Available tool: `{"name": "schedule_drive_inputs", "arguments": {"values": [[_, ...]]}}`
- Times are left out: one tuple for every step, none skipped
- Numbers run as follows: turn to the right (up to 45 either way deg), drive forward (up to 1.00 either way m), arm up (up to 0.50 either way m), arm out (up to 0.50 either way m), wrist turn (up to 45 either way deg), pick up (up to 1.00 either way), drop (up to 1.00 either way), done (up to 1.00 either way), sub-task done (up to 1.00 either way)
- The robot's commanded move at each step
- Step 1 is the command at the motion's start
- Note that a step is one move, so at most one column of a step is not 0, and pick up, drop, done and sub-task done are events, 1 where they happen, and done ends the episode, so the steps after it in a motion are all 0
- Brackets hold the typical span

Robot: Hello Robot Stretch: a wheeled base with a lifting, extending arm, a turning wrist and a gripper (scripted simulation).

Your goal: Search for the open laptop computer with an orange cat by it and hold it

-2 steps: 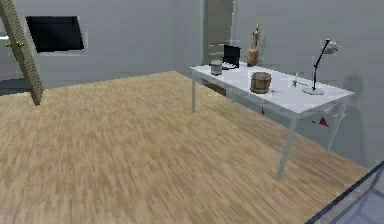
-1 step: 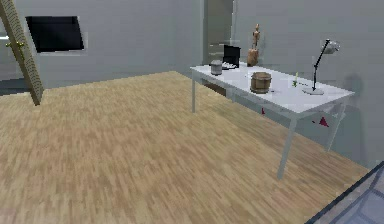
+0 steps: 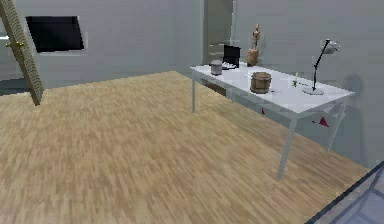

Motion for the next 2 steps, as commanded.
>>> {"name": "schedule_drive_inputs", "arguments": {"values": [[0.0, 0.00, 0.00, 0.00, 45.0, 0.00, 0.00, 0.00, 0.00], [0.0, 0.00, 0.00, 0.00, 6.0, 0.00, 0.00, 0.00, 0.00]]}}
